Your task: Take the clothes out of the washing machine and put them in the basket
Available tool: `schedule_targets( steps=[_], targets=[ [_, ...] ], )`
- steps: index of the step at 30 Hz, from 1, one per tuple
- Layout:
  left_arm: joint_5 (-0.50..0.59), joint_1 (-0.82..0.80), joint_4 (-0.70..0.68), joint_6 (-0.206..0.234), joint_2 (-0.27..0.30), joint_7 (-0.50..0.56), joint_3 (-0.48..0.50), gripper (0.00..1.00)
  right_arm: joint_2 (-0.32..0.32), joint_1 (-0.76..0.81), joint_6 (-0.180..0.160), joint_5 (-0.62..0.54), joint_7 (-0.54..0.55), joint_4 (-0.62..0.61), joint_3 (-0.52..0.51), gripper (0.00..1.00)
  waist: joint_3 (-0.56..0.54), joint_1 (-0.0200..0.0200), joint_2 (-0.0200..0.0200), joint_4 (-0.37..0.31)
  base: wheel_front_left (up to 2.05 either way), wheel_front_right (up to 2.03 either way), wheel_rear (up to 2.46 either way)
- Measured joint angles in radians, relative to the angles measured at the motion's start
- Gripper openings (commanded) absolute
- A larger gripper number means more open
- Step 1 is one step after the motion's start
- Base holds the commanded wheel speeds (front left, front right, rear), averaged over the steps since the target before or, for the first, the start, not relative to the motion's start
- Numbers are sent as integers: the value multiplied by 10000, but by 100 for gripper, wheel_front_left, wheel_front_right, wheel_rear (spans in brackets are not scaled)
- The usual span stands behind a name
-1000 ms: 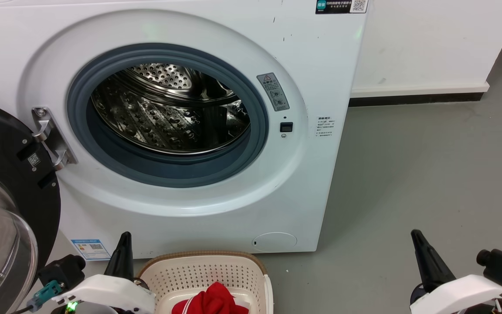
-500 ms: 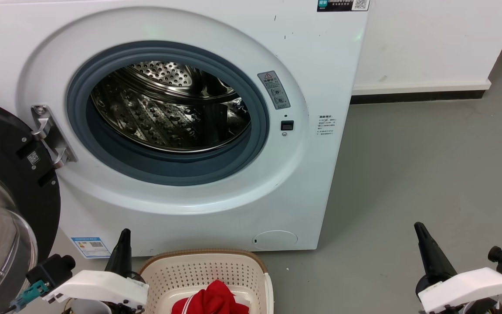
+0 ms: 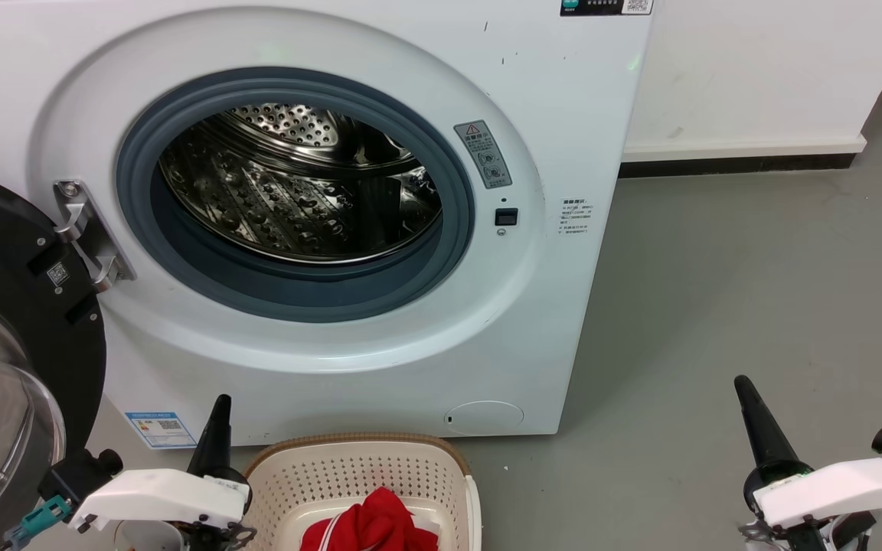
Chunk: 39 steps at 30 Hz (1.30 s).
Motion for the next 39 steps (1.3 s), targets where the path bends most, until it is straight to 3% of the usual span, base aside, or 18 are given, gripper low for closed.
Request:
schedule_targets(
  steps=[39],
  targets=[
    [-3724, -396, 161, -483, -263, 713, 476, 0, -6, -600, 0, 4042, 234, 679, -328, 0, 211, 1, 0, 51, 0, 0, 0]
  ],
)
